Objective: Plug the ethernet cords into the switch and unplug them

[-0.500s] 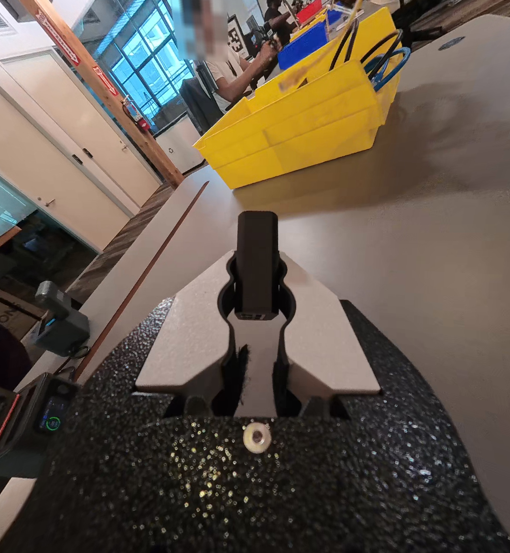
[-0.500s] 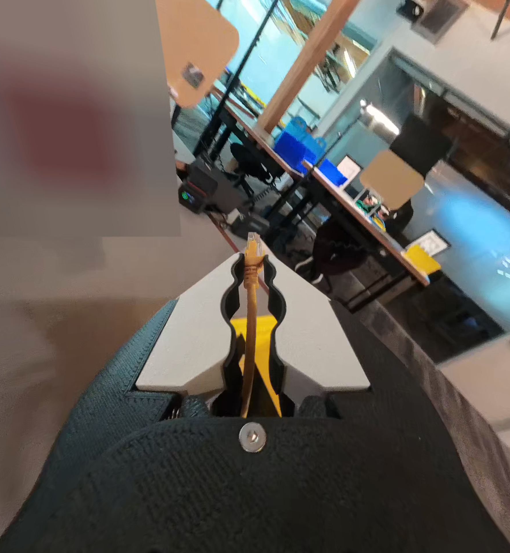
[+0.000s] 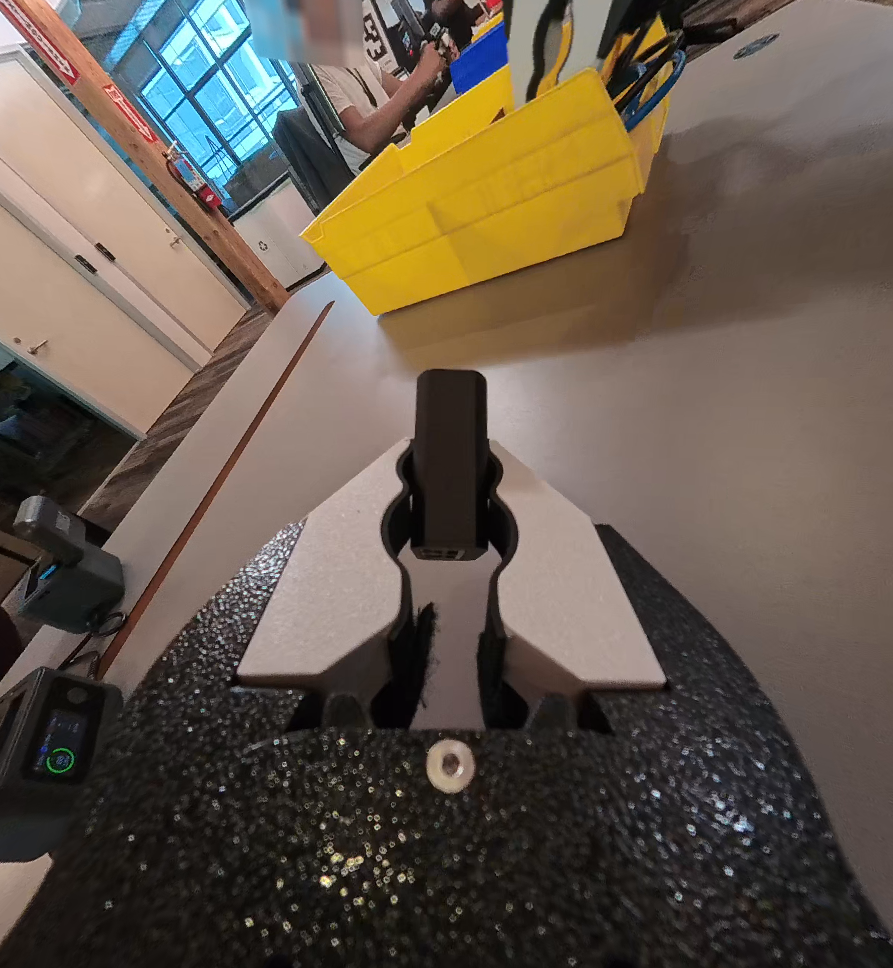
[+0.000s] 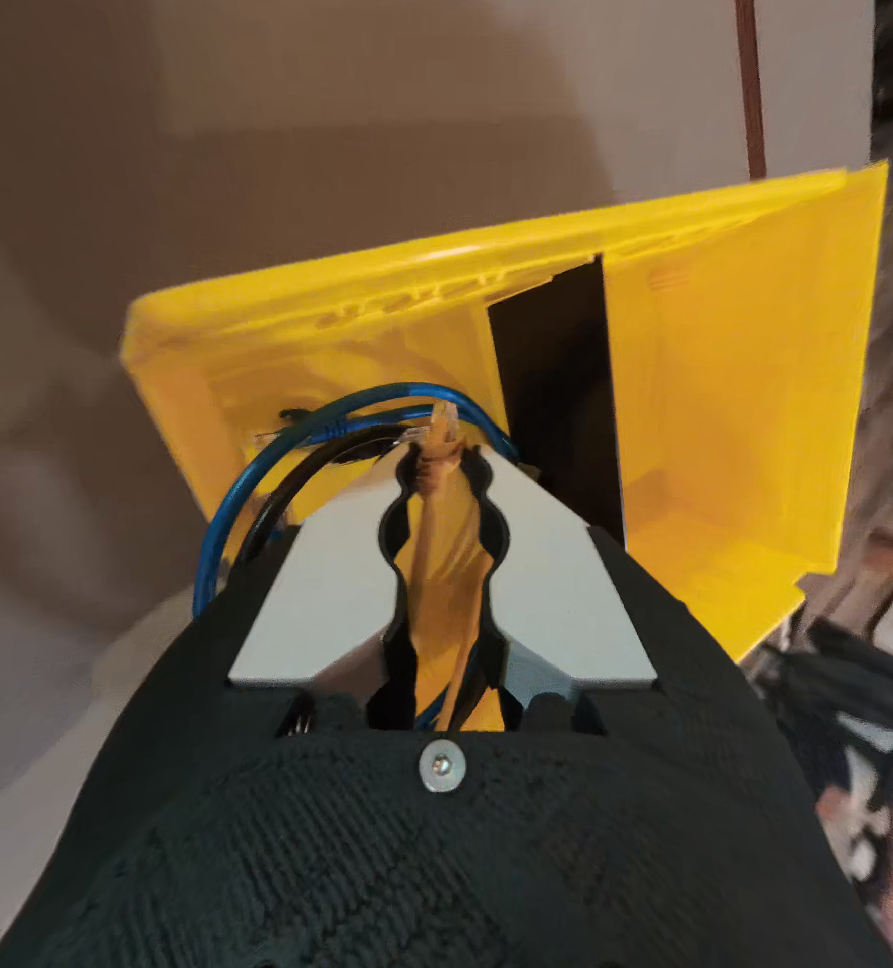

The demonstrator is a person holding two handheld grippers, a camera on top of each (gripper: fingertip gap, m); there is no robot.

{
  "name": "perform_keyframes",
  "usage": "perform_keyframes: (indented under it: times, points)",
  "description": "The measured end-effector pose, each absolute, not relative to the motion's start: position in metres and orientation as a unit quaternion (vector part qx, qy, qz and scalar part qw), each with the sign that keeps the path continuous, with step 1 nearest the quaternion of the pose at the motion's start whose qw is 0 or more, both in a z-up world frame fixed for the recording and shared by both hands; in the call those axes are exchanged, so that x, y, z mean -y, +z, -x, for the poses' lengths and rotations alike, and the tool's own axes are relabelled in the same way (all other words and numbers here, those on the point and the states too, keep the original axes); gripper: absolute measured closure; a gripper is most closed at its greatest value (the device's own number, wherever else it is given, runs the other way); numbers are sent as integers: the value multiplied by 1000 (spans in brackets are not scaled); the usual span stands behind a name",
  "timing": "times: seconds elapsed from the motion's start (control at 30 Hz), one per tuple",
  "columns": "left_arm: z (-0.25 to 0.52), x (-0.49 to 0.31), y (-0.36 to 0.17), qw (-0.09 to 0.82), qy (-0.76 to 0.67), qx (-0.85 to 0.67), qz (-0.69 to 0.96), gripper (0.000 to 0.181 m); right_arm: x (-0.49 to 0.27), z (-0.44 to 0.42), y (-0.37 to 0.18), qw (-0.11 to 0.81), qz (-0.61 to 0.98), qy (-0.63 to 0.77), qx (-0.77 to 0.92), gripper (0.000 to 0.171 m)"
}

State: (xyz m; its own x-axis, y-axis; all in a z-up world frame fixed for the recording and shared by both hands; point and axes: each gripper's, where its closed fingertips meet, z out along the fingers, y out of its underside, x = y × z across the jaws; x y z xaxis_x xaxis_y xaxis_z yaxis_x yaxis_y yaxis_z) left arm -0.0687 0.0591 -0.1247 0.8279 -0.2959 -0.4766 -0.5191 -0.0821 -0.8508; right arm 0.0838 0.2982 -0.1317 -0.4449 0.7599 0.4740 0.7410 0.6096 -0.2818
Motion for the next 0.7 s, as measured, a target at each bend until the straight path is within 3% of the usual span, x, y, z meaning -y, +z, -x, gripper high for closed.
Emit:
perform_keyframes:
  times: [0.03, 0.13, 0.17, 0.4, 0.53, 0.7]
  points:
    - [68, -59, -125, 616, 89, -281, 731, 160, -303, -81, -132, 285, 467, 12, 837, 138]
    - [66, -59, -128, 611, 89, -286, 733, 160, -309, -80, -119, 268, 528, 14, 806, 94]
    - [66, -60, -128, 609, 88, -288, 734, 160, -311, -80, -109, 275, 541, 19, 794, 90]
    - [62, -61, -132, 599, 99, -303, 734, 160, -323, -83, -23, 434, 564, 40, 702, 94]
    - [60, -61, -131, 598, 120, -313, 728, 160, -297, -72, -22, 433, 551, 94, 707, 96]
    - [55, -61, -112, 603, 256, -357, 666, 160, -152, -26, -26, 348, 436, 371, 742, 100]
